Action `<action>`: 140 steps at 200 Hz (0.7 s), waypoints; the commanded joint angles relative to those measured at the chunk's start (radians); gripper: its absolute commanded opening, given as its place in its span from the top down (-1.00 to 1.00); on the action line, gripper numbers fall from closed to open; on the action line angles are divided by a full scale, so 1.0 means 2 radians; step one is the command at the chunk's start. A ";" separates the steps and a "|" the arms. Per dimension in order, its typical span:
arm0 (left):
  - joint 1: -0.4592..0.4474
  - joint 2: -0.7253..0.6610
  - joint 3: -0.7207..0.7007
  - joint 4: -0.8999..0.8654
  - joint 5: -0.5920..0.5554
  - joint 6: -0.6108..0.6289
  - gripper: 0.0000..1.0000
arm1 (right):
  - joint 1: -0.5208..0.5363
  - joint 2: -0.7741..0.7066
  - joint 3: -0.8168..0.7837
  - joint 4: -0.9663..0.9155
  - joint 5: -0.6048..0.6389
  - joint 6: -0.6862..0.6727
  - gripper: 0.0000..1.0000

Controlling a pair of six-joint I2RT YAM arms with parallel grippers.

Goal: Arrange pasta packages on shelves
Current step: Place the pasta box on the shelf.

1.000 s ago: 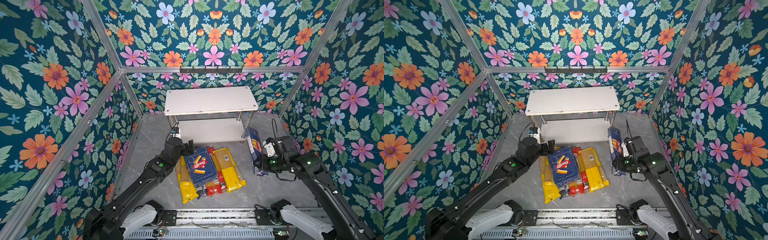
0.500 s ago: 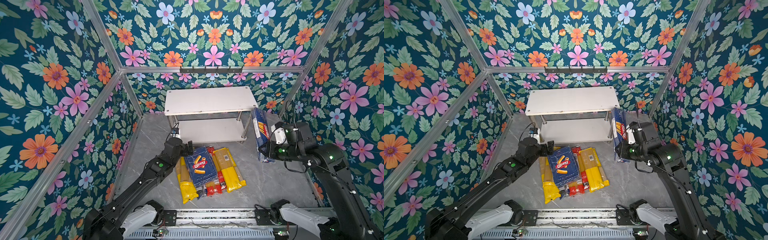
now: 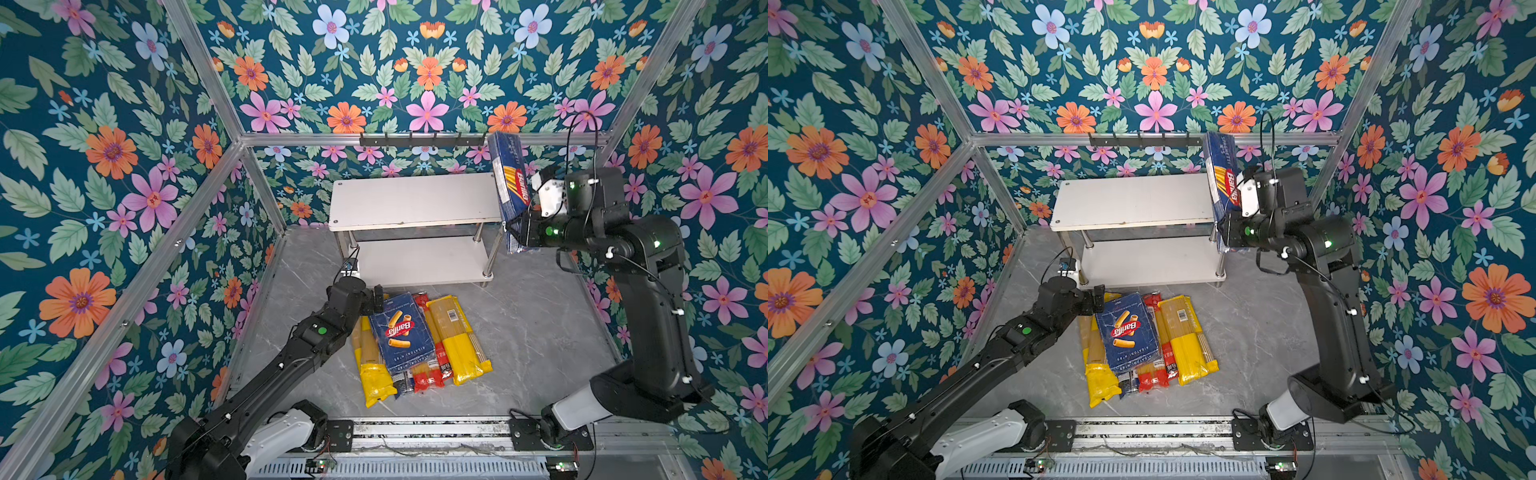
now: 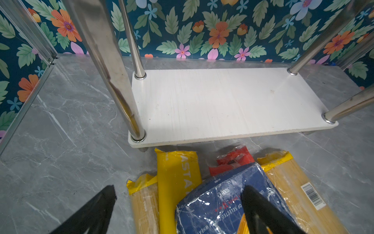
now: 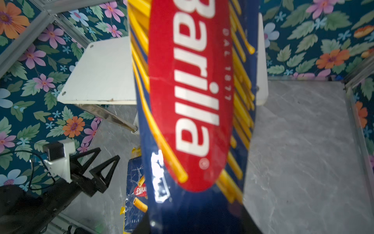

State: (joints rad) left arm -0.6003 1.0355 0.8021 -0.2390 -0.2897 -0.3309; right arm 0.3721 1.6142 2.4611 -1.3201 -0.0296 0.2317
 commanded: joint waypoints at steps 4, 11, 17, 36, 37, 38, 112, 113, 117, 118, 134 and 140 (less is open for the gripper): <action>-0.001 0.005 0.004 0.002 -0.005 0.008 -0.99 | 0.001 0.069 0.092 0.034 0.026 -0.054 0.28; -0.001 0.005 0.005 0.002 -0.005 0.008 -1.00 | 0.001 0.087 0.115 0.035 0.030 -0.062 0.28; -0.001 0.006 0.006 0.003 -0.006 0.008 -1.00 | 0.000 0.099 0.126 0.039 0.036 -0.067 0.28; -0.001 0.008 0.010 0.002 -0.007 0.009 -1.00 | 0.001 0.122 0.133 0.065 0.046 -0.076 0.25; -0.001 0.008 0.010 0.003 -0.007 0.009 -1.00 | 0.001 0.122 0.133 0.067 0.047 -0.076 0.25; -0.001 0.008 0.010 0.002 -0.007 0.009 -1.00 | 0.000 0.124 0.133 0.068 0.048 -0.076 0.25; -0.001 0.021 0.017 0.000 -0.013 0.010 -1.00 | -0.002 0.163 0.136 0.096 0.092 -0.094 0.16; -0.001 0.022 0.018 0.001 -0.012 0.010 -1.00 | -0.002 0.164 0.137 0.096 0.092 -0.094 0.16; -0.001 0.023 0.019 0.001 -0.013 0.010 -1.00 | -0.004 0.166 0.137 0.095 0.092 -0.094 0.15; -0.001 0.023 0.019 0.001 -0.013 0.010 -0.99 | -0.004 0.166 0.137 0.095 0.091 -0.094 0.15; -0.002 0.028 0.022 0.001 -0.010 0.010 -1.00 | -0.012 0.176 0.137 0.091 0.087 -0.089 0.13; -0.002 0.030 0.023 0.001 -0.011 0.010 -1.00 | -0.015 0.179 0.137 0.088 0.086 -0.088 0.12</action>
State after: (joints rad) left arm -0.6022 1.0870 0.8368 -0.2413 -0.3004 -0.3153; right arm 0.3580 1.9587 2.7247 -1.2591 0.1101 0.0563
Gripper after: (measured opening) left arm 0.998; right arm 0.433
